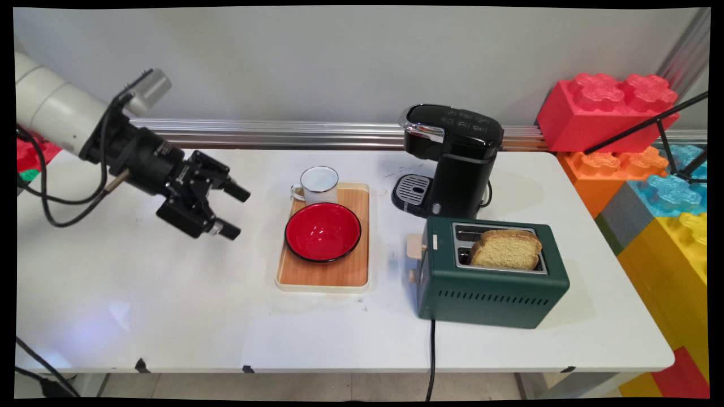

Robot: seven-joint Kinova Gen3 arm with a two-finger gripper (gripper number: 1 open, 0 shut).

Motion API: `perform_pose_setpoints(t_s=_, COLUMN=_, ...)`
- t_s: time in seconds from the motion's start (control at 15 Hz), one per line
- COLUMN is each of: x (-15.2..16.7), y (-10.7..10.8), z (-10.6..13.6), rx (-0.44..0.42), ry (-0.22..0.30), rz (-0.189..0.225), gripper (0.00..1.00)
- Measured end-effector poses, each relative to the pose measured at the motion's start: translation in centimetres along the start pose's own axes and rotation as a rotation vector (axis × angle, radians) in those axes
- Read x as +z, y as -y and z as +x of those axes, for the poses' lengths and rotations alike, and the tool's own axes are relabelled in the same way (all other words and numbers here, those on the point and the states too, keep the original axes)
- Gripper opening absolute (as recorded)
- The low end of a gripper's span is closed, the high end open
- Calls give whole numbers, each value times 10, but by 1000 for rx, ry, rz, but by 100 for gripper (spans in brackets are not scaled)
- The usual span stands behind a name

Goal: Press the toaster switch

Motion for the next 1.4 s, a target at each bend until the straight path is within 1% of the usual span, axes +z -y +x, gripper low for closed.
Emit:
perform_pose_setpoints(t_s=0.07, x=-1, y=1, z=3, rx=2, ry=-28, rz=-4, gripper=100)
perform_pose_setpoints(t_s=0.2, x=-1, y=2, z=6, rx=12, ry=-67, rz=-15, gripper=100)
perform_pose_setpoints(t_s=0.4, x=0, y=1, z=5, rx=38, ry=-82, rz=-30, gripper=100)
perform_pose_setpoints(t_s=0.47, x=0, y=1, z=5, rx=49, ry=-85, rz=-35, gripper=0)
perform_pose_setpoints(t_s=0.73, x=4, y=0, z=4, rx=81, ry=-94, rz=-50, gripper=0)
perform_pose_setpoints(t_s=1.0, x=10, y=2, z=4, rx=86, ry=-98, rz=-57, gripper=0)
perform_pose_setpoints(t_s=1.27, x=27, y=6, z=8, rx=55, ry=-96, rz=-63, gripper=0)
perform_pose_setpoints(t_s=1.4, x=40, y=7, z=15, rx=68, ry=-103, rz=-62, gripper=0)
